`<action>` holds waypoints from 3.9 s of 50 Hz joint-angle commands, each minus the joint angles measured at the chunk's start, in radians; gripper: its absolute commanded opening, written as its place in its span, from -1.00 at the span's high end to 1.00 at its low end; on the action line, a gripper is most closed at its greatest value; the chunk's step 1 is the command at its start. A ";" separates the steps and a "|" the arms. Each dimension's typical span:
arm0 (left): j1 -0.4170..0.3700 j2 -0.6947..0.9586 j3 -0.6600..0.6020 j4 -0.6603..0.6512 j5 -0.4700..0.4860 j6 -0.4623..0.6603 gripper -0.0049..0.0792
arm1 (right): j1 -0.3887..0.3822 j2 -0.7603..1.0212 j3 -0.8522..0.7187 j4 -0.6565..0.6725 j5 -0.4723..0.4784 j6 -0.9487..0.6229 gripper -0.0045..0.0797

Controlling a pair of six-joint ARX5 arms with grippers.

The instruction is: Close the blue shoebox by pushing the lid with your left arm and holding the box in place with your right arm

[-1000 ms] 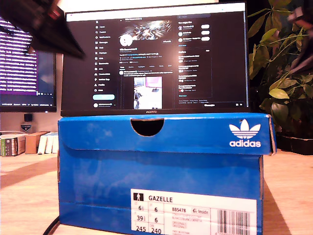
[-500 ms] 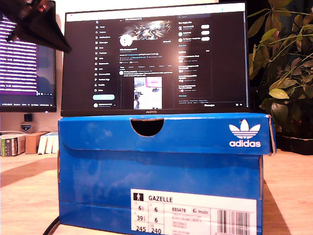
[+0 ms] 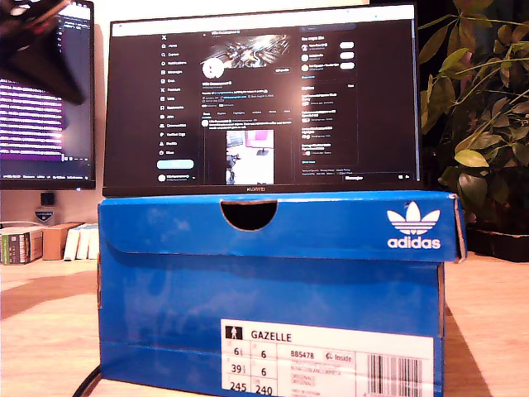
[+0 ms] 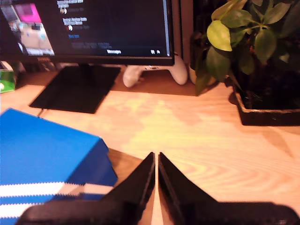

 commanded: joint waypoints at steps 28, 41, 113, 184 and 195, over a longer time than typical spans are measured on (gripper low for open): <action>0.064 -0.303 -0.274 0.105 -0.076 -0.026 0.93 | -0.002 -0.119 -0.020 -0.078 0.012 -0.035 0.92; 0.064 -0.416 -0.368 0.136 -0.105 -0.053 0.93 | -0.002 -0.264 -0.101 -0.117 0.037 -0.023 0.92; 0.063 -0.753 -0.673 0.245 -0.212 -0.070 0.93 | -0.001 -0.591 -0.220 -0.222 0.063 -0.024 0.92; -0.085 -1.077 -1.033 0.374 -0.494 -0.105 0.93 | 0.000 -0.761 -0.454 -0.198 0.087 0.001 0.92; -0.097 -1.166 -1.045 0.336 -0.512 -0.105 0.93 | 0.000 -0.761 -0.468 -0.197 0.085 -0.003 0.92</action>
